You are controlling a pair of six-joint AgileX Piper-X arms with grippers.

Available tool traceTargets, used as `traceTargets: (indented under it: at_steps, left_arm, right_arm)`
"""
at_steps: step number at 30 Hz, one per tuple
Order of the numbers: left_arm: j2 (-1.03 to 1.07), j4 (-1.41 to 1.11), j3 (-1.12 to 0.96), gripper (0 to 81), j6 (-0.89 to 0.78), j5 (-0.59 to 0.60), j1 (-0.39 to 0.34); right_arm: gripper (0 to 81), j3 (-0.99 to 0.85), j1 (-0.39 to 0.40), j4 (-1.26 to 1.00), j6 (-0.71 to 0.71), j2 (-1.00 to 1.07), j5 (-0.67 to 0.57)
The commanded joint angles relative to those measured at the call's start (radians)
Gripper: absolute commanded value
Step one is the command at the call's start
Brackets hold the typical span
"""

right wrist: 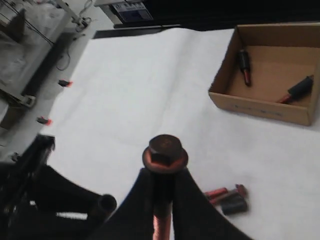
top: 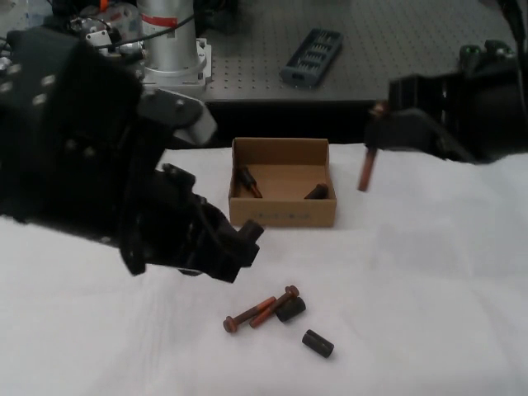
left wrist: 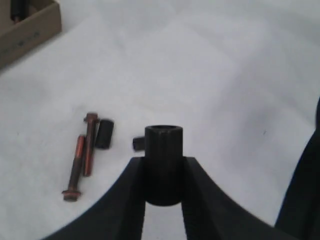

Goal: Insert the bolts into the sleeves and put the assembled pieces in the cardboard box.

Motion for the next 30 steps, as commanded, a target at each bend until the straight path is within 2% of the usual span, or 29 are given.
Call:
traceTargets:
  at_steps: [1, 6, 11, 20, 30]
  left_arm:
    - [-0.107, -0.213, 0.100, 0.7, -0.157, 0.043, 0.001]
    - [-0.151, -0.403, 0.199, 0.7, -0.299, 0.066, 0.001]
    - [-0.151, -0.446, 0.208, 0.7, -0.308, 0.102, 0.003]
    - [-0.151, -0.519, 0.208, 0.7, -0.334, 0.166, 0.043]
    - [-0.151, -0.521, 0.208, 0.7, -0.334, 0.168, 0.048]
  right_arm:
    - [1.9, -0.004, 0.000, -0.092, 0.057, 0.018, -0.058]
    - [1.9, -0.004, 0.043, -0.216, 0.123, 0.063, -0.076]
    - [1.9, -0.004, 0.104, -0.264, 0.147, 0.083, -0.065]
    - [1.9, -0.004, 0.113, -0.264, 0.147, 0.083, -0.072]
    - [1.9, -0.004, 0.113, -0.264, 0.147, 0.083, -0.072]
